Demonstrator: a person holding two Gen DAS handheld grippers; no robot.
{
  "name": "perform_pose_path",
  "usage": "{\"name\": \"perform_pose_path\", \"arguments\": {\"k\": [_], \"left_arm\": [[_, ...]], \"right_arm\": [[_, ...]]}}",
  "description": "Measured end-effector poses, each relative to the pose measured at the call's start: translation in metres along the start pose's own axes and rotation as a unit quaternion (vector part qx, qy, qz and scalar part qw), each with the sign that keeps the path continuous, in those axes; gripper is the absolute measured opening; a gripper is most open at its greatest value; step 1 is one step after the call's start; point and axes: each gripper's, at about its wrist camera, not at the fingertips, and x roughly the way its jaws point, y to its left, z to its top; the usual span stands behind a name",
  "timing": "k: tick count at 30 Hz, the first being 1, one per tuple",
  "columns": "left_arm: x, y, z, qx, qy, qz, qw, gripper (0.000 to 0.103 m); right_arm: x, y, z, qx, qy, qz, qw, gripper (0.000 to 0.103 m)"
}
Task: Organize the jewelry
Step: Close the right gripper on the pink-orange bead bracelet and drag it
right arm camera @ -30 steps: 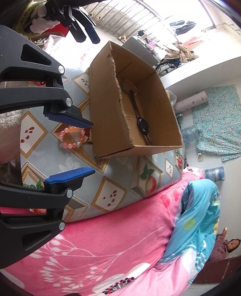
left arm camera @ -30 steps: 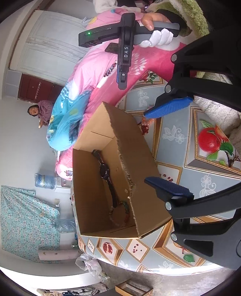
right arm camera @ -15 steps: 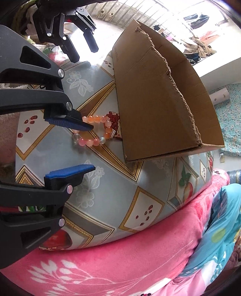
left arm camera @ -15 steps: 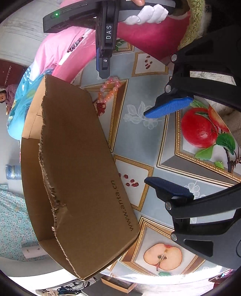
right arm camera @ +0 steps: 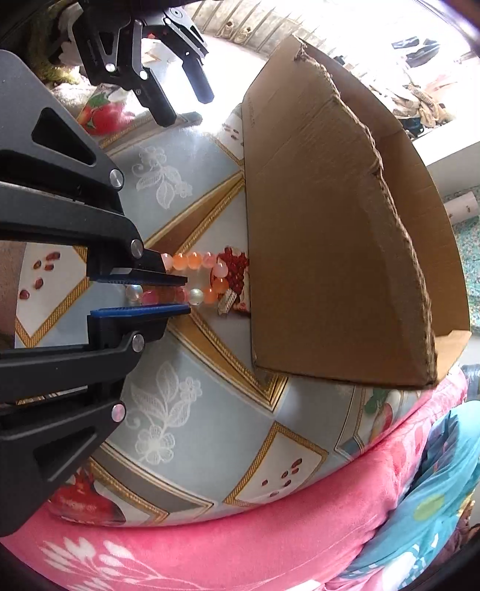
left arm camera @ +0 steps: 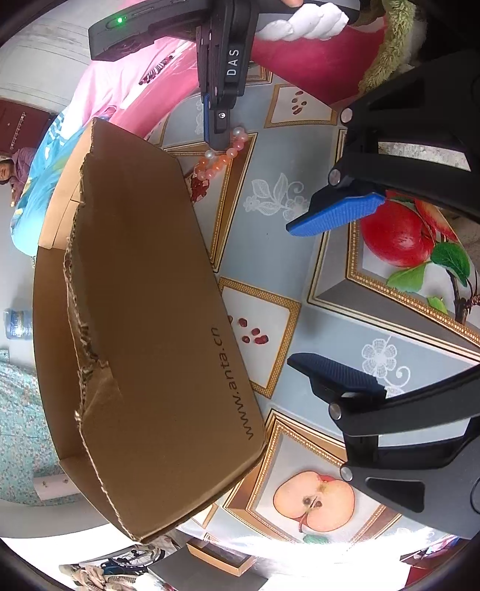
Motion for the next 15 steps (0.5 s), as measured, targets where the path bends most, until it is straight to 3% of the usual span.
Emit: {"name": "perform_pose_path", "arguments": {"k": [10, 15], "left_arm": [[-0.011, 0.028, -0.003, -0.036, 0.003, 0.041, 0.9985, 0.062], [-0.011, 0.034, 0.001, -0.052, 0.011, 0.051, 0.9973, 0.062]], "right_arm": [[0.004, 0.080, 0.006, -0.057, 0.005, 0.107, 0.993, 0.010], [0.011, 0.086, 0.010, -0.076, 0.007, 0.083, 0.994, 0.010]]}}
